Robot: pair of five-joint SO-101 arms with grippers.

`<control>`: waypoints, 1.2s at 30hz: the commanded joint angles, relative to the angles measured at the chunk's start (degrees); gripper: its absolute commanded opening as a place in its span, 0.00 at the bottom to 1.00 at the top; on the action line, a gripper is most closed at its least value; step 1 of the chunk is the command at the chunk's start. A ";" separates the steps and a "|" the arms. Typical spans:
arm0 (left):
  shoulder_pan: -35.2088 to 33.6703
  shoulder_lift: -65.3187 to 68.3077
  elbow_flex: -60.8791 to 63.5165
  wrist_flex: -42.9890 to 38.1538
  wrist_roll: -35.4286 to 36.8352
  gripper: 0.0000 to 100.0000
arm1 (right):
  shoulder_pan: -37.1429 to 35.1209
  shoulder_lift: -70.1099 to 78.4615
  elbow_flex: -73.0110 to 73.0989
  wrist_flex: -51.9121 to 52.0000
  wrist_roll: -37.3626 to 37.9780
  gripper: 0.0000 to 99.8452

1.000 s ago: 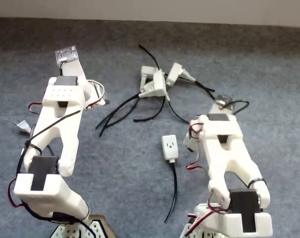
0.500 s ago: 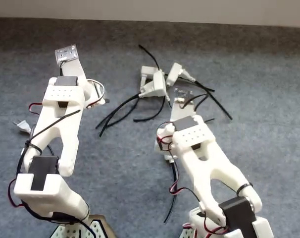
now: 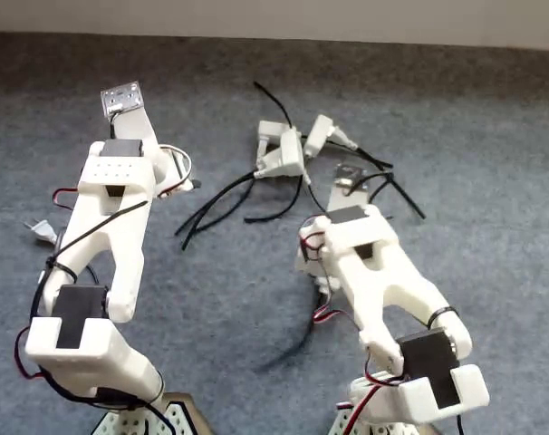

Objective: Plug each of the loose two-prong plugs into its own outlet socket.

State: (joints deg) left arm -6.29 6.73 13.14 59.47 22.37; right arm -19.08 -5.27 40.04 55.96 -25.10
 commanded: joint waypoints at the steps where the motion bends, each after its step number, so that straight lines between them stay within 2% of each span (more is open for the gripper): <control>1: 1.27 -2.68 -0.13 -0.70 0.44 0.26 | 5.41 -0.75 -4.44 1.63 0.88 0.34; 12: 1.27 -2.68 -0.13 -0.70 0.44 0.26 | 17.36 -0.75 -6.64 12.09 1.05 0.34; 16: 1.27 -2.68 -0.13 -0.70 0.44 0.26 | 19.91 -0.75 -6.37 17.45 5.98 0.34; 27: 1.36 -2.68 -0.13 -0.44 0.44 0.26 | 19.82 -1.01 -7.43 29.85 7.03 0.34; 33: 1.36 -2.68 -0.13 -0.53 0.44 0.26 | 19.74 -8.84 -11.65 39.69 14.24 0.34; 36: 1.36 -2.68 -0.13 -0.53 0.44 0.26 | 19.56 -14.90 -10.68 40.92 16.35 0.34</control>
State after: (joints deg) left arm -6.29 6.73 13.14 59.47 22.37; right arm 0.18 -11.69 30.99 94.02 -11.91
